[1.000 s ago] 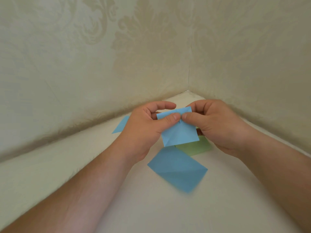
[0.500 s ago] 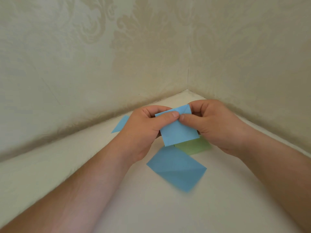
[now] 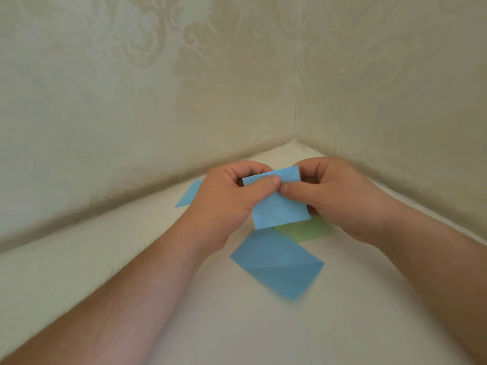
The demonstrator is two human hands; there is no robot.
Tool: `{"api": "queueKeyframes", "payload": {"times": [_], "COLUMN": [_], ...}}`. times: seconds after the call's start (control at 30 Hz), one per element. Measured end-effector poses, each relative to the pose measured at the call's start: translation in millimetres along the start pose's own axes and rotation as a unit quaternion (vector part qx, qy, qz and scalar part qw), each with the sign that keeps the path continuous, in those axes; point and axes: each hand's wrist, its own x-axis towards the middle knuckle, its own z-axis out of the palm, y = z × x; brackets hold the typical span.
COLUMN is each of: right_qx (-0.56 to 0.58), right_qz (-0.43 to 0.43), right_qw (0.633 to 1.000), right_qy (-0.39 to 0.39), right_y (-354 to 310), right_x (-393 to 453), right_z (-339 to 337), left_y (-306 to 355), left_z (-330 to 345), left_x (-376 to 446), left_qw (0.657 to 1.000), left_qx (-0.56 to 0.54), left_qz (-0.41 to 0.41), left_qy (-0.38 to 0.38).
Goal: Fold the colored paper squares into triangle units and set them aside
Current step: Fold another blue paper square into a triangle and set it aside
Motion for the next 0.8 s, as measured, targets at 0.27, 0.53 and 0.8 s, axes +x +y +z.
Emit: {"api": "queueKeyframes", "payload": {"times": [0.27,0.53,0.8], "right_qx": [0.005,0.013,0.029], "right_qz": [-0.046,-0.044,-0.006], "right_qw": [0.997,0.998,0.998], "right_qy": [0.066,0.051,0.053], "right_y": [1.1,-0.4,-2.4], "right_x": [7.4,5.5,4.4], "right_z": [-6.0,-4.8,-3.5], "left_y": [-0.4,1.9,1.9], "left_z": [-1.8,-2.6,-2.2], "left_x": [-0.6,0.1,0.0], "left_qw": [0.997,0.999,1.000], "left_qx": [0.070,0.025,-0.009], "left_qz": [0.028,-0.006,-0.025], "left_qy": [0.024,0.026,0.003]}}
